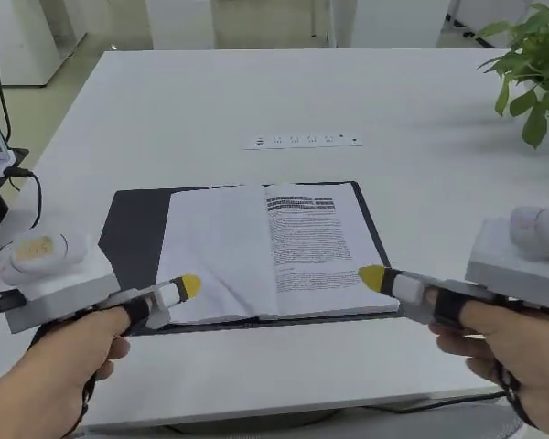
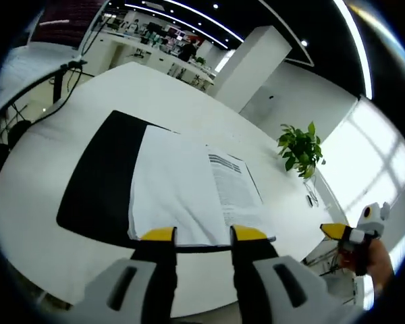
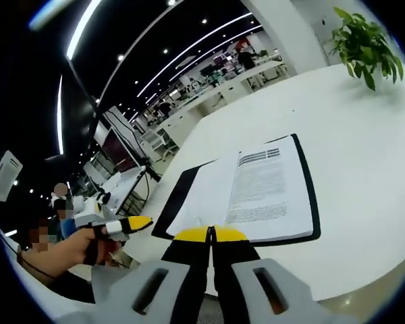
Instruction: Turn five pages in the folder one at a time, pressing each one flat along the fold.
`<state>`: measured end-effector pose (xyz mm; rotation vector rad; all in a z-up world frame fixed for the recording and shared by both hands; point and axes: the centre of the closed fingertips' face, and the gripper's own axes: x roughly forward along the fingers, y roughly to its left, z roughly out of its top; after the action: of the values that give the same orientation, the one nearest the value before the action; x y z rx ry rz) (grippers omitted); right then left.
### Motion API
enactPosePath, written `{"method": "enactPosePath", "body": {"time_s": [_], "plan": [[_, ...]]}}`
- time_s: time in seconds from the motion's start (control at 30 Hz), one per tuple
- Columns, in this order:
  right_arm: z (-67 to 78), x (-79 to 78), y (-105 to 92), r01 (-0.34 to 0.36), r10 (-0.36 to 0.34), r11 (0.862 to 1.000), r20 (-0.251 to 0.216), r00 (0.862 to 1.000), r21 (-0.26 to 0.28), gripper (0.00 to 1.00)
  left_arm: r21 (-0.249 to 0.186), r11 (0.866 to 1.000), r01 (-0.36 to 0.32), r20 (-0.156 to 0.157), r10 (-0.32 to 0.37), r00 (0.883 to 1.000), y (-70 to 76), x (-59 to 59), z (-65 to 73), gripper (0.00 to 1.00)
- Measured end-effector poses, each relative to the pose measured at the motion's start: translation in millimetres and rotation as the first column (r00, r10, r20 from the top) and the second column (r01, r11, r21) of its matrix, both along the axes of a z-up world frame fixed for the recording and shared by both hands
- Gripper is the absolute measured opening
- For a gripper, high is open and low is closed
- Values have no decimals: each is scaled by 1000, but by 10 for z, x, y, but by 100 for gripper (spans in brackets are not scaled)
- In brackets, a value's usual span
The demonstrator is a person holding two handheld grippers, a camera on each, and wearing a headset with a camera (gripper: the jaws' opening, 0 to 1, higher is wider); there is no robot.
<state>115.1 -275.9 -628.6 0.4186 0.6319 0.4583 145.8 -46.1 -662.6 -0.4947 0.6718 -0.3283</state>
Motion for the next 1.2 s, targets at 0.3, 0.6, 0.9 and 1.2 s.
{"method": "enactPosePath", "body": {"time_s": [0.3,0.6,0.9,1.2], "plan": [[109,-66,-297,14,-6,988,54,999,-151,21,351,936,-31,139,-20,990,439,-173,355,58],[97,-69,-530,48,-23,971,108,994,-235,66,449,893,-29,240,-89,967,507,-300,517,90],[118,-27,-548,17,34,956,169,985,-292,100,543,838,47,252,-216,943,441,-379,544,99],[101,25,-555,27,20,957,160,987,-290,100,529,848,21,258,-185,948,607,-322,559,99]]}}
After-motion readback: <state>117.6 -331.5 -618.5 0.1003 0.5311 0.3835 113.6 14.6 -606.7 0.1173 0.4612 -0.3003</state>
